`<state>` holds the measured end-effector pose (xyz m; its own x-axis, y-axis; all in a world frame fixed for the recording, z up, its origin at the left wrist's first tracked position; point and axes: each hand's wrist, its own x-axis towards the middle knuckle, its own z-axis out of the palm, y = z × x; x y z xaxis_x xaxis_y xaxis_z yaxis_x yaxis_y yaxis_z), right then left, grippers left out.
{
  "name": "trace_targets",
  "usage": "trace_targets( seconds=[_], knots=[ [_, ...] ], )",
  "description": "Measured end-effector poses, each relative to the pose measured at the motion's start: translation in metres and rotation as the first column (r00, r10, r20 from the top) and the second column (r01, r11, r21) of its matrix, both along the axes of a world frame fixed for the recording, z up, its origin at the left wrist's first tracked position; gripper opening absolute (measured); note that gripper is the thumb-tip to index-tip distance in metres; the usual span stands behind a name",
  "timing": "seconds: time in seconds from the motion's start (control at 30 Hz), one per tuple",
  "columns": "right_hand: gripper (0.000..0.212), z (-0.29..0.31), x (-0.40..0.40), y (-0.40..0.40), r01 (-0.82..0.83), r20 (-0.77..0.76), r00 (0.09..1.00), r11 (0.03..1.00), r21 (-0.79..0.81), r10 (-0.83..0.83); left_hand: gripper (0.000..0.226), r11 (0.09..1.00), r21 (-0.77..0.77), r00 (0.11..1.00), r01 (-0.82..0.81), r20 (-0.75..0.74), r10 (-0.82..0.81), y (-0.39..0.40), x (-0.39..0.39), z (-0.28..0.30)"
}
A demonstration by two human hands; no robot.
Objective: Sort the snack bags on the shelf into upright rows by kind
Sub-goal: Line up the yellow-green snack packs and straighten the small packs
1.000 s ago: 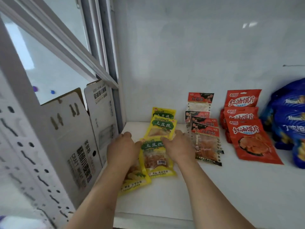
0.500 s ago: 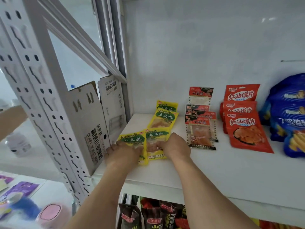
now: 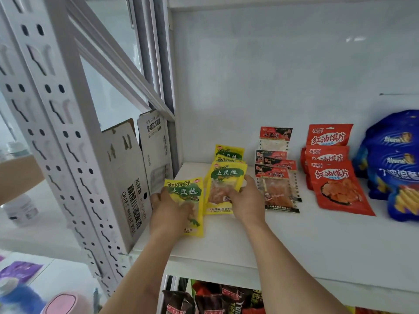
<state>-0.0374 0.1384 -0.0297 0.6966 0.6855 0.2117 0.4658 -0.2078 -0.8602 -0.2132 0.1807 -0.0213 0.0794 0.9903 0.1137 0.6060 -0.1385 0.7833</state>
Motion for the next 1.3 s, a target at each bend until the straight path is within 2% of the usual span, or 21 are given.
trace_targets(
  seconds=[0.13, 0.27, 0.37, 0.5, 0.6, 0.7, 0.77, 0.8, 0.87, 0.97, 1.03, 1.17, 1.3],
  knots=[
    [0.037, 0.006, 0.009, 0.017, 0.062, -0.027, 0.998, 0.995, 0.079, -0.060, 0.057, 0.999, 0.017, 0.987, 0.038, 0.156, -0.040, 0.011, 0.006, 0.005],
    [0.028, 0.013, 0.015, 0.033, 0.090, -0.074, 0.993, 0.996, 0.019, -0.088, 0.050, 0.994, 0.011, 0.969, 0.113, 0.218, -0.112, 0.027, 0.013, 0.007],
    [0.035, 0.010, 0.015, 0.049, 0.095, -0.124, 0.988, 0.996, 0.004, -0.093, 0.048, 0.985, -0.016, 0.964, 0.171, 0.208, -0.164, 0.038, 0.023, 0.005],
    [0.033, 0.002, 0.017, 0.064, 0.145, -0.092, 0.984, 0.985, -0.098, -0.154, 0.054, 0.970, -0.055, 0.962, 0.235, 0.158, -0.224, 0.050, 0.041, 0.004],
    [0.047, 0.002, 0.022, 0.070, 0.184, -0.046, 0.980, 0.966, -0.183, -0.195, 0.052, 0.960, -0.071, 0.961, 0.270, 0.090, -0.263, 0.054, 0.054, 0.005],
    [0.056, 0.003, 0.029, 0.079, 0.204, 0.040, 0.979, 0.959, -0.199, -0.200, 0.067, 0.970, -0.063, 0.969, 0.236, -0.060, -0.240, 0.061, 0.063, 0.000],
    [0.057, 0.004, 0.034, 0.087, 0.174, 0.060, 0.984, 0.971, -0.162, -0.166, 0.087, 0.981, -0.014, 0.951, 0.195, -0.240, -0.193, 0.064, 0.067, -0.004],
    [0.058, 0.005, 0.036, 0.092, 0.149, 0.056, 0.988, 0.977, -0.152, -0.142, 0.097, 0.983, -0.008, 0.942, 0.183, -0.285, -0.177, 0.066, 0.068, -0.004],
    [0.061, 0.007, 0.042, 0.101, 0.112, 0.043, 0.993, 0.982, -0.149, -0.107, 0.114, 0.981, -0.050, 0.937, 0.189, -0.290, -0.196, 0.069, 0.069, -0.002],
    [0.064, 0.011, 0.053, 0.113, 0.105, 0.067, 0.993, 0.969, -0.223, -0.092, 0.122, 0.961, -0.165, 0.938, 0.224, -0.230, -0.258, 0.081, 0.073, 0.000],
    [0.063, 0.013, 0.060, 0.120, 0.102, 0.049, 0.995, 0.959, -0.263, -0.092, 0.119, 0.951, -0.192, 0.943, 0.244, -0.183, -0.279, 0.086, 0.076, -0.001],
    [0.062, 0.011, 0.069, 0.137, 0.097, 0.003, 0.995, 0.954, -0.283, -0.101, 0.103, 0.952, -0.164, 0.926, 0.258, -0.237, -0.292, 0.090, 0.083, -0.001],
    [0.054, 0.005, 0.073, 0.149, 0.095, 0.058, 0.995, 0.944, -0.315, -0.081, 0.077, 0.948, -0.140, 0.920, 0.285, -0.238, -0.312, 0.094, 0.084, -0.003]
  ],
)
